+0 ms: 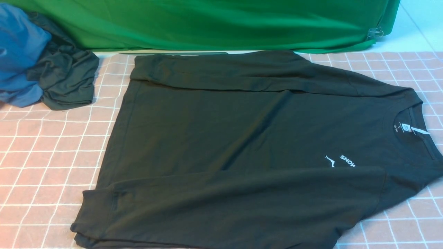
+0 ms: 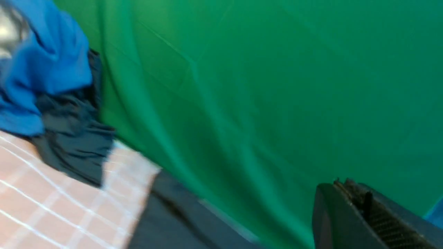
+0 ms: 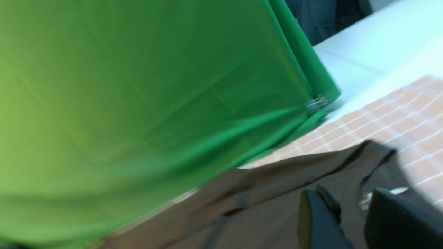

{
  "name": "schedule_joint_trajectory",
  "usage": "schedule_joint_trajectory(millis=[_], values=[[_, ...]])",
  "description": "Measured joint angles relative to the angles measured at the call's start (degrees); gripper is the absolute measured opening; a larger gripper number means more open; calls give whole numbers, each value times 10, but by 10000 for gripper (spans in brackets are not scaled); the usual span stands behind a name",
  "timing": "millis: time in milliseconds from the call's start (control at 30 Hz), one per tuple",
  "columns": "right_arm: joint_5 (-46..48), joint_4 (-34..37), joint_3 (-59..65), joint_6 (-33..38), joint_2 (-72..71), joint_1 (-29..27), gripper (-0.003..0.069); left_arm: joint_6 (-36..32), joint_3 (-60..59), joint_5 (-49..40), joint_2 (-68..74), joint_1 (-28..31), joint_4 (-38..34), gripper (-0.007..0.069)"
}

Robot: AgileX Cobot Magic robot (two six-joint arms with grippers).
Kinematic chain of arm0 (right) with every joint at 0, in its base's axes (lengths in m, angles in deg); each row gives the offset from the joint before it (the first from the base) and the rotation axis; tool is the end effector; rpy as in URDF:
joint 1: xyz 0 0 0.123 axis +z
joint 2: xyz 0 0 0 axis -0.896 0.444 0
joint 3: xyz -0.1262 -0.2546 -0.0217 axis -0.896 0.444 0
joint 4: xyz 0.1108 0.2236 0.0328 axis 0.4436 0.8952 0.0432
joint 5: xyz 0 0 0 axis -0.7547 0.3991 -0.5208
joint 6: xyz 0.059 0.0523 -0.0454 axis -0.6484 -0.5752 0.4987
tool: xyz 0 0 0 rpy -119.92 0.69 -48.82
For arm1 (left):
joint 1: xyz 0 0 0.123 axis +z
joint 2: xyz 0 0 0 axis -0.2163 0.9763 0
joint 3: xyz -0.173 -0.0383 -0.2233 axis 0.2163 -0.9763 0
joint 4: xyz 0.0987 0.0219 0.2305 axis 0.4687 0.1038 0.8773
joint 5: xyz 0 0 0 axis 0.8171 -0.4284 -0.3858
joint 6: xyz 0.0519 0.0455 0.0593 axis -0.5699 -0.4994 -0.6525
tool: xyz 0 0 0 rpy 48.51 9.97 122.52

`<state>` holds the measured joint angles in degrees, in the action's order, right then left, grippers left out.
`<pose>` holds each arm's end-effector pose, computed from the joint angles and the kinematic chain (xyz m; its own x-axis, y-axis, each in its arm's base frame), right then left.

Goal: Fold a long-sleeved shirt over a pink coffee tablecloth.
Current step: 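Reach out and grasp the dark shirt lying flat on the table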

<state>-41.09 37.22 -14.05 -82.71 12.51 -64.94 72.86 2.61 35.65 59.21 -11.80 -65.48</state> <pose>0.0568 -0.0017 0.2130 0.1065 0.5888 -0.8012 -0.0446 0.8078 0.5878 0.0541 0.0035 0.2241 0.2055 -0.6202 -0.7571 0.1091 0.7833 -0.6120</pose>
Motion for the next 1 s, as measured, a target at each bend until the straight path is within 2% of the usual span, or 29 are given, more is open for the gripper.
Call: schedule_joint_trajectory(millis=[100, 233, 300, 400, 433, 467, 500, 533, 600, 633, 667, 733, 867, 1000], values=[[-6, 1, 0, -33, 0, 0, 248, 70, 0, 59, 0, 0, -9, 15], [-21, 3, 0, -51, 0, 0, 248, 112, 0, 155, 0, 0, -9, 15], [-37, 3, 0, -64, 0, 0, 248, 127, 12, 151, 0, 0, -11, 15], [-77, 3, 0, -85, 0, 0, 244, 137, 61, 73, 4, 0, -13, 15], [-98, 3, -1, -104, 0, 1, 230, 137, 97, 9, 16, 0, -10, 15], [-99, 2, -3, -105, 0, 1, 225, 137, 102, -1, 22, 0, -7, 15], [-100, -3, -12, -112, 1, 4, 210, 135, 133, -75, 44, 0, 3, 15], [-93, -7, -22, -112, 3, 7, 200, 133, 149, -98, 58, 0, 11, 15], [-22, -35, -104, -100, 27, 27, 141, 105, 206, -245, 131, 0, 38, 15], [-14, -39, -111, -97, 34, 32, 136, 99, 219, -267, 146, 0, 42, 15], [54, -45, -177, -57, 66, 50, 86, 70, 243, -330, 199, 0, 43, 15], [135, -47, -254, -1, 122, 80, 44, 27, 277, -412, 271, 0, 36, 15], [294, -32, -418, 110, 267, 164, 39, -65, 334, -535, 413, 0, -23, 15], [440, -27, -574, 211, 426, 270, 39, -136, 349, -580, 511, 0, -75, 15]])
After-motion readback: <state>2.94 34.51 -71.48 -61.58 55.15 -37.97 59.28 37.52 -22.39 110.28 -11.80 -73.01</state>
